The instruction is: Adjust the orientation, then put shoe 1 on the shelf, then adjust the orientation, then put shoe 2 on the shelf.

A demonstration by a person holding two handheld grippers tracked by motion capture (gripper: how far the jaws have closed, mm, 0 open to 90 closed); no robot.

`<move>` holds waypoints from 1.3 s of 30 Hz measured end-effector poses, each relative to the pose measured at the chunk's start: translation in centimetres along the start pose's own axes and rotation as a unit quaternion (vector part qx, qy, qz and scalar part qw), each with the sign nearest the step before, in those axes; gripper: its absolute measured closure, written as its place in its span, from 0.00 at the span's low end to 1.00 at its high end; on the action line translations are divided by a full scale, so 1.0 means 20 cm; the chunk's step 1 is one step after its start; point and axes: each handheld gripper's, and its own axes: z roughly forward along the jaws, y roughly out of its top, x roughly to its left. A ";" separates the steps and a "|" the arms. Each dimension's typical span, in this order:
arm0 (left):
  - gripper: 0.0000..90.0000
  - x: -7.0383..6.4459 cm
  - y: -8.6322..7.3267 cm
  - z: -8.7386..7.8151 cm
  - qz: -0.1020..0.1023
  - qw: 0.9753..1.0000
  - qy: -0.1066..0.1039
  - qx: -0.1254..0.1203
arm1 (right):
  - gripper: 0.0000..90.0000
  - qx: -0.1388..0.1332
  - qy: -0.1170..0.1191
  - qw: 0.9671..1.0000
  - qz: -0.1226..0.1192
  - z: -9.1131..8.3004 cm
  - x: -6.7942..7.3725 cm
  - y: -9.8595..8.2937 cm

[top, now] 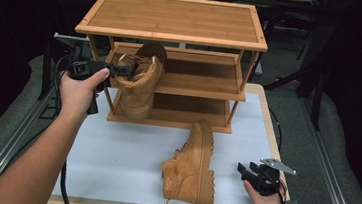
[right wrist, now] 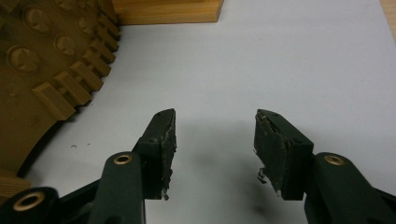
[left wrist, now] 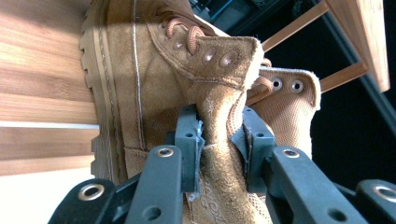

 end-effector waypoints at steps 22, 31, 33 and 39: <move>0.63 -0.06 -0.08 -0.29 0.170 0.983 0.065 0.008 | 0.52 -0.001 -0.013 0.999 -0.047 -0.01 0.06 0.02; 0.63 0.17 -0.31 -0.37 0.209 0.975 0.075 0.007 | 0.50 0.011 -0.007 0.998 -0.064 -0.01 0.10 0.06; 0.63 0.24 -0.37 -0.36 0.208 0.975 0.079 0.009 | 0.52 0.017 -0.015 0.997 -0.070 0.00 0.11 0.07; 0.62 0.47 -0.54 -0.27 0.177 0.982 0.069 0.018 | 0.68 0.047 -0.008 0.995 -0.087 -0.02 0.12 0.09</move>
